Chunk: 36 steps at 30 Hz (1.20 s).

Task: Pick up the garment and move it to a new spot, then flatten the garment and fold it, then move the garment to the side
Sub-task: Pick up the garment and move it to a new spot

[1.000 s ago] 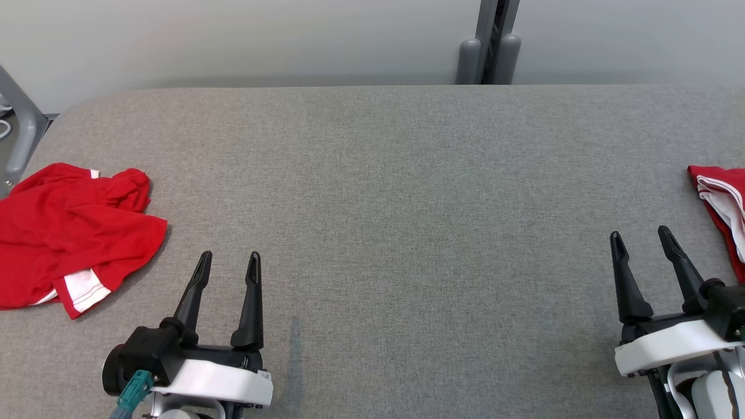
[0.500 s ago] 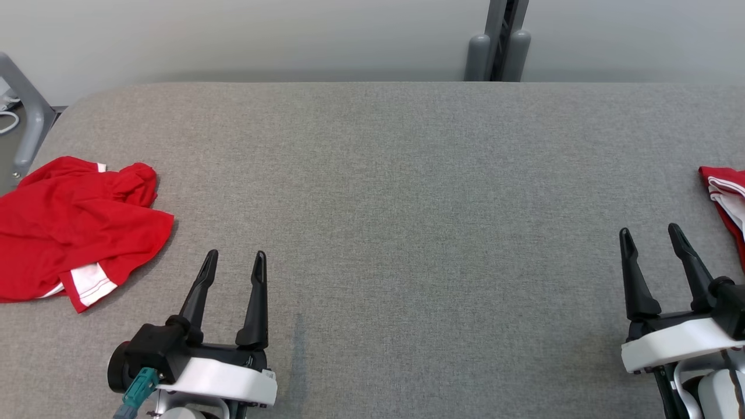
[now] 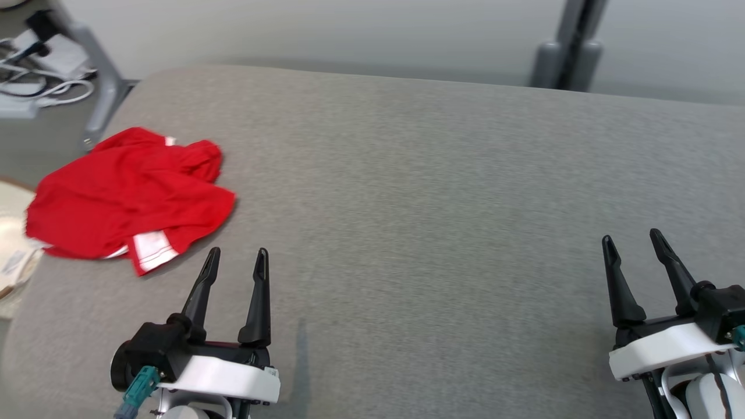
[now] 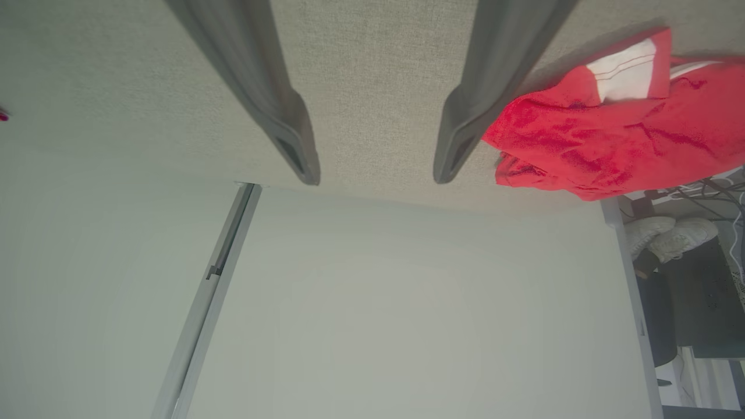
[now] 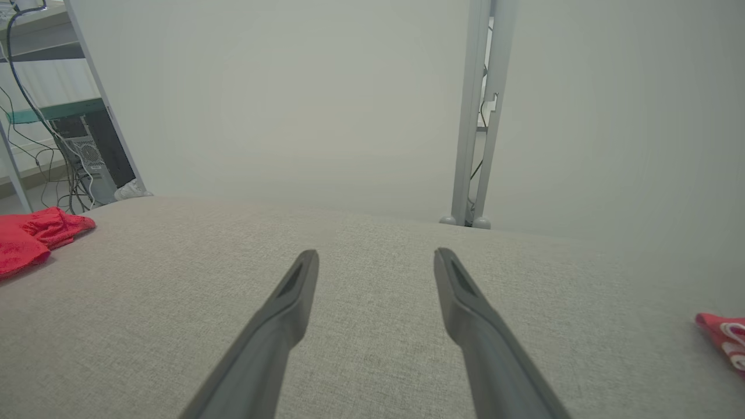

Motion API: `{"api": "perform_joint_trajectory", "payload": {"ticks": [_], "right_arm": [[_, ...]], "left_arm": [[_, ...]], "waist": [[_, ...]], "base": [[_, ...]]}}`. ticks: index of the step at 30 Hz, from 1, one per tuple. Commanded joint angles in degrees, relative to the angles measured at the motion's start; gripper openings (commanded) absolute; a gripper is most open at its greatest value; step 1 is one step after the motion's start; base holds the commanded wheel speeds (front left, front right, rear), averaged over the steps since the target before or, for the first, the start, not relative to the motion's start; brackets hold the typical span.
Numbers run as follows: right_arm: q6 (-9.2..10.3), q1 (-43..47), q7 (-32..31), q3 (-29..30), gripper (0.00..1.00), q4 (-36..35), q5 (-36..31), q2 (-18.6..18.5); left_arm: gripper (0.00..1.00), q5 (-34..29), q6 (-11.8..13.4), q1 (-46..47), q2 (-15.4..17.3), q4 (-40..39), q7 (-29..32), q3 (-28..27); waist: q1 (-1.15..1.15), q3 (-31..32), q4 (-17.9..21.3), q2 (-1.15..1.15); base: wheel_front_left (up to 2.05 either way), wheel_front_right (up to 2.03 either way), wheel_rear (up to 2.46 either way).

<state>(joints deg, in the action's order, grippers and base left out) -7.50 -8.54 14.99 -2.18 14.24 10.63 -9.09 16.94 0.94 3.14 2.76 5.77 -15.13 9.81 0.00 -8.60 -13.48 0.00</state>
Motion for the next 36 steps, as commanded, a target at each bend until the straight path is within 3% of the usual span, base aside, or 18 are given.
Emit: {"api": "perform_joint_trajectory", "payload": {"ticks": [1, 7, 11, 23, 36], "right_arm": [[0.02, 0.3, 0.32, -0.07, 1.0, 0.02, 0.25, -0.39], [0.02, -0.11, 0.32, -2.21, 1.0, 0.33, 0.52, -0.59], [0.02, -0.5, 0.29, -4.73, 1.0, 0.64, 0.9, -0.54], [0.02, -8.4, 0.03, -15.74, 1.0, 6.08, 4.13, -1.65], [0.02, -8.94, 0.32, -16.41, 1.0, 7.81, 5.88, -2.44]], "left_arm": [[1.0, 0.17, 0.28, 0.11, 0.27, -0.22, 0.07, -0.25], [1.0, 0.16, 0.5, -1.28, 0.27, -0.79, 0.06, -1.12], [1.0, 0.14, 1.12, -2.59, 0.27, -1.34, 0.06, -2.42], [1.0, 1.62, 4.78, -7.18, 0.24, -7.0, 0.07, -7.56], [1.0, 1.13, 5.05, -7.26, 0.26, -7.19, 0.07, -6.65]], "waist": [[0.0, 0.05, -3.56, 0.0], [0.0, 0.21, -12.48, 0.0], [0.0, 0.76, -16.3, 0.0], [0.0, -0.18, -17.74, 0.0], [0.0, 0.52, -17.34, 0.0]], "base": [[0.0, 0.0, 0.0], [0.0, 0.0, 0.0], [0.0, 0.0, 0.0], [-0.01, -0.01, -0.01], [-0.02, -0.02, -0.02]]}}
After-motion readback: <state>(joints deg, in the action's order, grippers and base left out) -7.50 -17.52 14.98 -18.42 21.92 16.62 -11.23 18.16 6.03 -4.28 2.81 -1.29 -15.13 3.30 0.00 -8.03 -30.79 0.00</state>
